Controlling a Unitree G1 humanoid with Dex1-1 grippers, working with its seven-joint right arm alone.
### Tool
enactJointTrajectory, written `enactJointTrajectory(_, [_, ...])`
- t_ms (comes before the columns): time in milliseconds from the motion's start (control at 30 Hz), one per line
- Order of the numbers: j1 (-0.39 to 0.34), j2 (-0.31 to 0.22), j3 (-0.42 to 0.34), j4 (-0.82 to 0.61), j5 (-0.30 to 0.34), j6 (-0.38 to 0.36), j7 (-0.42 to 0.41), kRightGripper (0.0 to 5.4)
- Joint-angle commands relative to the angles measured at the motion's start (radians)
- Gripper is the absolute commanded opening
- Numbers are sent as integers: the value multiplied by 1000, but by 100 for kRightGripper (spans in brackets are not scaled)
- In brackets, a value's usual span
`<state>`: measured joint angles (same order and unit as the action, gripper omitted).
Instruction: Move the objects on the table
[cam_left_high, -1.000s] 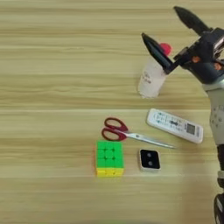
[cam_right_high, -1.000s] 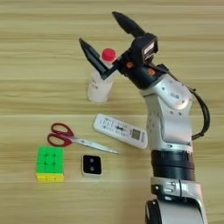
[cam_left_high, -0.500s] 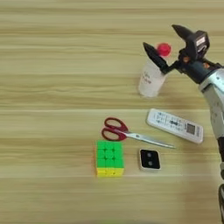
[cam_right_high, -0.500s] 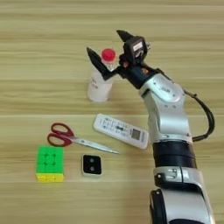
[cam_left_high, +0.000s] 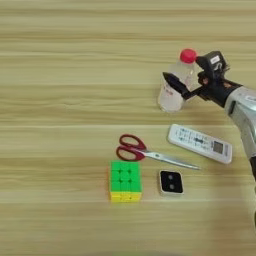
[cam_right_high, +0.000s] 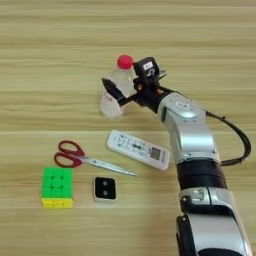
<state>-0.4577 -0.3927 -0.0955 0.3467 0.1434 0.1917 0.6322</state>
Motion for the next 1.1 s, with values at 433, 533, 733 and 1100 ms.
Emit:
enactJointTrajectory(433, [-70,-31,-8,-62,10,11,5,389])
enactJointTrajectory(533, [-67,-30,-6,-69,9,-3,11,362])
enactJointTrajectory(733, [-62,-26,-3,-84,10,-14,17,336])
enactJointTrajectory(1100, [-9,5,0,-252,66,-76,80,330])
